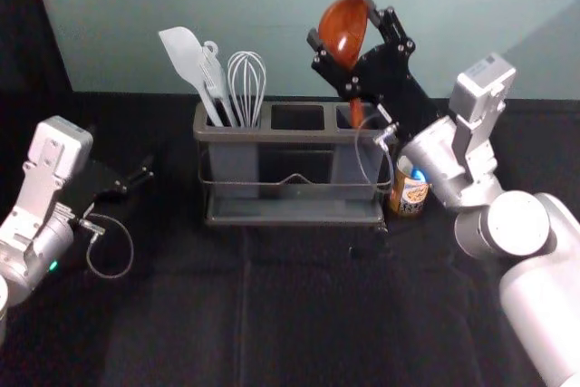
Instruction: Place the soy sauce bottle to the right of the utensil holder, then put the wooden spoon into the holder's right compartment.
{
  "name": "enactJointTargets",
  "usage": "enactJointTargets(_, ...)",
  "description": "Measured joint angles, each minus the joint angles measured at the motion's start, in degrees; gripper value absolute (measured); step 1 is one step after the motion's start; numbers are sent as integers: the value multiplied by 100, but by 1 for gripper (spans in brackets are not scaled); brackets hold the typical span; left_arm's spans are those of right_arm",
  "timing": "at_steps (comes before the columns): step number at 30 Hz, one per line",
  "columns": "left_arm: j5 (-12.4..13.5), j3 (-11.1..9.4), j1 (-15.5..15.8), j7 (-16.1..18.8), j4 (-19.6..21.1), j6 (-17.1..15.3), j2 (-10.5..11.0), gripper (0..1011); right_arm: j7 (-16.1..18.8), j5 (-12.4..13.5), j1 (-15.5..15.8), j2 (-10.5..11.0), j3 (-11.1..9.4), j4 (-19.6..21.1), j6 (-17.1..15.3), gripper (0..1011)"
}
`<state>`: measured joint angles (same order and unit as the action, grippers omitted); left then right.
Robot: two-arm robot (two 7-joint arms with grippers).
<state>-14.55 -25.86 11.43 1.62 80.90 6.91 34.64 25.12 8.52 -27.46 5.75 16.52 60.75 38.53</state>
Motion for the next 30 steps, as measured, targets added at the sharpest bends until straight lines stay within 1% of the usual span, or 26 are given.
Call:
enactJointTargets(9,0,0,0,0,0,0,0,1005,12,9,266,26,-45,109,5,836)
enactJointTargets(18,0,0,0,0,0,0,0,1005,72,87,345,33,-75,185,4,837)
enactJointTargets(21,0,0,0,0,0,0,0,1005,69,91,349,15,-92,217,5,895)
enactJointTargets(22,0,0,0,0,0,0,0,1005,64,97,349,-5,-105,227,17,941)
enactJointTargets(25,0,0,0,0,0,0,0,1005,33,108,337,-38,-133,266,42,1000)
enactJointTargets(30,0,0,0,0,0,0,0,1005,12,119,320,-61,-170,346,48,1002)
